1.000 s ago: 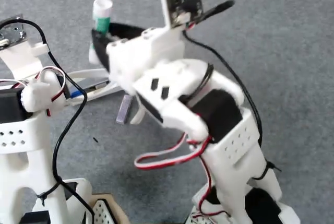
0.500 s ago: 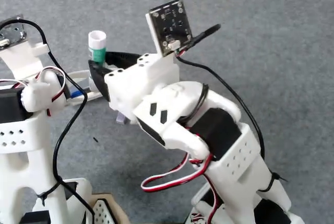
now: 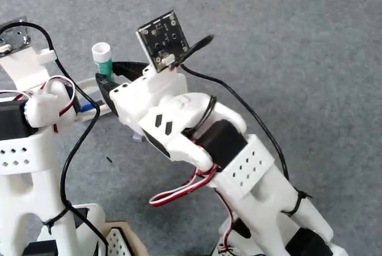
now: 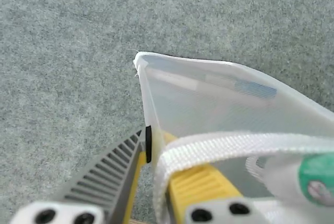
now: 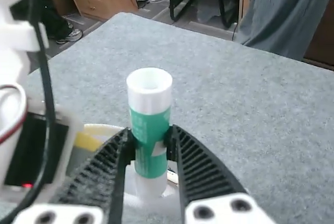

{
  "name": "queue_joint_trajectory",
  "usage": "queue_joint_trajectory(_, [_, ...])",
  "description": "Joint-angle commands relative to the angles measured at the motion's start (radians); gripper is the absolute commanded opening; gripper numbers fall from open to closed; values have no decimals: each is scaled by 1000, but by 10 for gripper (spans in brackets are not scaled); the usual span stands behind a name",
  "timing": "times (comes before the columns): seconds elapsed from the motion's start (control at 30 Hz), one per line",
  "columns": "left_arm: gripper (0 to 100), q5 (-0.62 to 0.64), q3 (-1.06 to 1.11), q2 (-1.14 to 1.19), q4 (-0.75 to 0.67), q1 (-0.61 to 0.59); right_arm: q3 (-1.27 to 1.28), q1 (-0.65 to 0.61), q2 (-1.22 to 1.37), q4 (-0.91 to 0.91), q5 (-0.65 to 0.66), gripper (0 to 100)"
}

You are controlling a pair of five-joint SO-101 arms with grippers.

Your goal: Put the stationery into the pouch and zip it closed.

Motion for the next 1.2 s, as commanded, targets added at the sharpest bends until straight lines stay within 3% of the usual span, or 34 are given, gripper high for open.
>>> queue_joint_trajectory(0.0, [28,8,-15,-11,-3,-10,5,34,-30,-49,14,13])
queue_joint_trajectory(0.2, [28,8,-15,-11,-3,-5,4,32,-30,-51,153,16])
queue_joint_trajectory(0.33, [28,8,-15,-11,-3,-5,4,32,-30,-51,155,29])
queue_joint_trajectory(0.5, [28,8,-15,-11,-3,-5,7,34,-30,-43,152,138])
queue_joint_trajectory(1.03, [28,8,-16,-11,-3,-5,-15,29,-30,-41,155,142])
queue_joint_trajectory(1.17, [28,5,-16,-11,-3,-5,-50,29,-30,34,157,146])
